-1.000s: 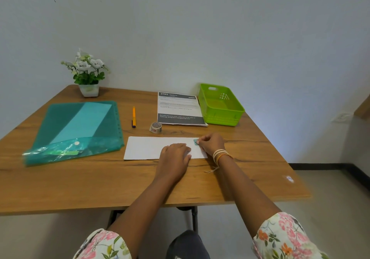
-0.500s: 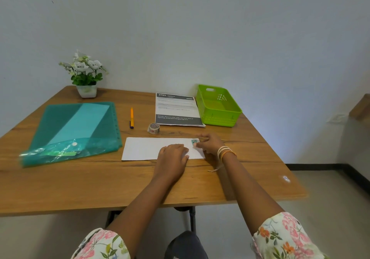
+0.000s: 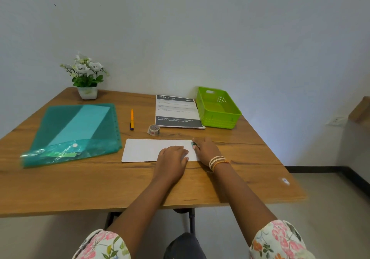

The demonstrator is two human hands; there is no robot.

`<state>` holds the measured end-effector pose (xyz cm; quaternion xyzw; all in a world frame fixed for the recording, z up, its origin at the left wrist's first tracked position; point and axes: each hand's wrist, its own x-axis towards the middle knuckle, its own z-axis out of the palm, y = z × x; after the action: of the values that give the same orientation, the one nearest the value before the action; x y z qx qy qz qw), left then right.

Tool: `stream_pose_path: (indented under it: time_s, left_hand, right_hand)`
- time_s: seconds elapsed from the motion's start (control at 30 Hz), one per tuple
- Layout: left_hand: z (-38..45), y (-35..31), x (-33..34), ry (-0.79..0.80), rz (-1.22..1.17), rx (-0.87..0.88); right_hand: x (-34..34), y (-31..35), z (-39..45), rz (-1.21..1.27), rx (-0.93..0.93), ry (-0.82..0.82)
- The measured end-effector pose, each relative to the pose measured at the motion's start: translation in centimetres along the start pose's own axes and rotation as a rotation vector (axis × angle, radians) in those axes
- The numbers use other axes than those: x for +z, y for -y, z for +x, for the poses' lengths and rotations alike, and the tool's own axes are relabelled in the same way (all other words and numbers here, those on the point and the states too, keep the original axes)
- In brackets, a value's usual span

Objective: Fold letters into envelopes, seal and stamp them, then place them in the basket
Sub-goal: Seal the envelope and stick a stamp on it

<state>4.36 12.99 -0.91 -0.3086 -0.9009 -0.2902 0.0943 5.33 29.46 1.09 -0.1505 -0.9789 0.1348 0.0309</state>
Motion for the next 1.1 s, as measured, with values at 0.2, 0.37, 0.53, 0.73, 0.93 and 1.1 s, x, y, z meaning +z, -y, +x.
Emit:
stream_pose_path:
  time_s: [0.2, 0.37, 0.53, 0.73, 0.93, 1.1]
  left_hand:
    - [0.3, 0.2, -0.1, 0.005, 0.018, 0.002]
    - [0.0, 0.4, 0.2, 0.016, 0.036, -0.002]
    - [0.2, 0.2, 0.3, 0.006, 0.014, -0.001]
    - [0.2, 0.2, 0.4, -0.005, 0.017, 0.005]
    - [0.3, 0.1, 0.4, 0.000, 0.017, 0.001]
    - [0.3, -0.1, 0.3, 0.029, 0.017, 0.003]
  right_hand:
    - [1.0, -0.8, -2.4, -0.016, -0.106, -0.170]
    - [1.4, -0.5, -3.8, -0.081, -0.148, -0.219]
    - [1.4, -0.5, -4.1, -0.083, -0.165, -0.222]
    - [0.9, 0.5, -3.4, -0.136, -0.067, -0.131]
    - [1.4, 1.6, -3.3, -0.158, 0.062, -0.114]
    - [2.0, 0.8, -5.1, -0.067, 0.093, -0.216]
